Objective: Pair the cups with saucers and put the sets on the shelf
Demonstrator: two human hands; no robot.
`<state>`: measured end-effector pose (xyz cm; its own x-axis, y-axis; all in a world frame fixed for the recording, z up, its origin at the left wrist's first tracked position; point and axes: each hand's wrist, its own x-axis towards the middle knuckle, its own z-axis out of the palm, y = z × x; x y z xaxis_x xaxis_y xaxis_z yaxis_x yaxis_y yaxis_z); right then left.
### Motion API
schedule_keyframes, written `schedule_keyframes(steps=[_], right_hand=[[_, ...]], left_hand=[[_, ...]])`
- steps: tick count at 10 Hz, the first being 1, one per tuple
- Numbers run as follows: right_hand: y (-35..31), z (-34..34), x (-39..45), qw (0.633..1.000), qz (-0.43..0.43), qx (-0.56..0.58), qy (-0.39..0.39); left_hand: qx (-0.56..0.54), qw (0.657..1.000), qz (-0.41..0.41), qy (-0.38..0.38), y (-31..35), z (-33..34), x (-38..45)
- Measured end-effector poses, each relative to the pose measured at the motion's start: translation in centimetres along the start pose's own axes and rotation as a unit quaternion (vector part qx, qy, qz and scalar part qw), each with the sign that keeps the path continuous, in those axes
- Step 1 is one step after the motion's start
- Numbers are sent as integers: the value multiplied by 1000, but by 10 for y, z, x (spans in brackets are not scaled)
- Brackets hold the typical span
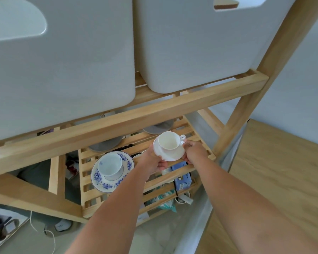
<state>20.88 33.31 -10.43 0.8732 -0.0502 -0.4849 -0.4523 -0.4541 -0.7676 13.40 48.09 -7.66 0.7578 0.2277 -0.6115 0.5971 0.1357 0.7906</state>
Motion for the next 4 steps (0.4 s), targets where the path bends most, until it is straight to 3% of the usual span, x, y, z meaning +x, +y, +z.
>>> schedule_keyframes(steps=[2, 4], right_hand=[[5, -8, -23, 999, -30, 23, 1], [20, -36, -64, 994, -102, -40, -7]], left_hand=[[62, 996, 52, 28, -20, 6, -7], [143, 979, 113, 90, -45, 10, -40]])
